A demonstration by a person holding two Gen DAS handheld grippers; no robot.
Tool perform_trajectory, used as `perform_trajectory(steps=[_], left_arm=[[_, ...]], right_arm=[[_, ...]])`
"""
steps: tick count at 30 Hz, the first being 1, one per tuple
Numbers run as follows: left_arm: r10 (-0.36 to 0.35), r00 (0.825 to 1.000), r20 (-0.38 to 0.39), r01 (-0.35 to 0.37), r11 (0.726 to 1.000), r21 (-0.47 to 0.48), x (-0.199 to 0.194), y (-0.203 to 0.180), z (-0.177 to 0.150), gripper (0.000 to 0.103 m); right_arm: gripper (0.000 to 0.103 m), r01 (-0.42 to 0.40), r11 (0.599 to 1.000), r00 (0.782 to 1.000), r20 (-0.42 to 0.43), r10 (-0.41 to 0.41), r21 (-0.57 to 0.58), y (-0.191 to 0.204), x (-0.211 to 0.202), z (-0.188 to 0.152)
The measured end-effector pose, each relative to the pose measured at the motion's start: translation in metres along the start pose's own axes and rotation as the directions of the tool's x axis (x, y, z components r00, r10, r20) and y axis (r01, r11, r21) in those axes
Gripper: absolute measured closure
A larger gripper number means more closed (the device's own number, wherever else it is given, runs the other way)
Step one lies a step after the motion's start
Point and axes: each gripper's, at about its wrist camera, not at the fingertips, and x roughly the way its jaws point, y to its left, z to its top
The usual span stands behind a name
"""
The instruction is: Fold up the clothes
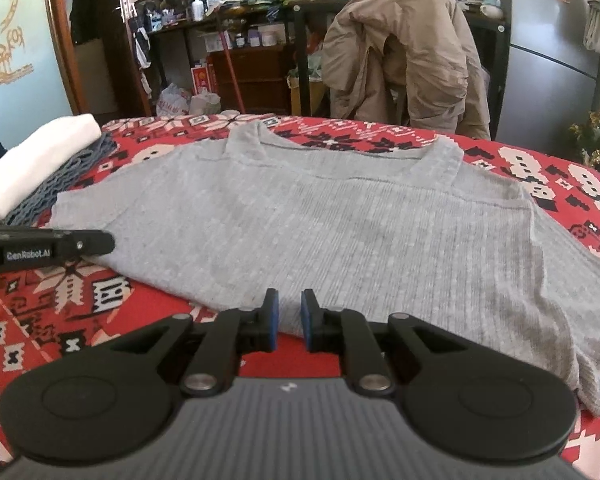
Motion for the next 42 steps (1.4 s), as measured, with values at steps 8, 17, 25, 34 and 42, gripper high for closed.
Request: perform_trajectory(steps=[8,17,25,34,42], left_arm=[[-0.022,0.999,0.029,0.022,1.0,-0.005,-0.015,-0.001,0.005,0.097],[0.099,0.995,-0.021,-0.098,0.995,0.026,-0.002,0.004,0.009,0.097],[-0.017,0.999,0.049,0.014,0.999,0.046,-0.01,-0.012,0.013,0.097],[0.068,0.996,-0.052,-0.061,0.989,0.134,-0.001,-0.032,0.003,0.097],[-0.109,0.994,0.027,0.105,0.987,0.123,0.002,-0.057,0.007,0.097]], right_arm=[[0.09,0.002,1.0,1.0,0.004,-0.002,0.011,-0.003,-0.002,0.001],[0.09,-0.003,1.0,1.0,0.007,0.003,0.016,-0.002,-0.001,0.001],[0.081,-0.001,1.0,1.0,0.01,0.0,0.023,-0.005,-0.004,0.001],[0.081,0.01,0.999,1.0,-0.001,-0.01,0.042,-0.011,-0.006,-0.001],[0.081,0.009,0.998,1.0,0.003,-0.01,0.065,-0.013,-0.008,0.001]])
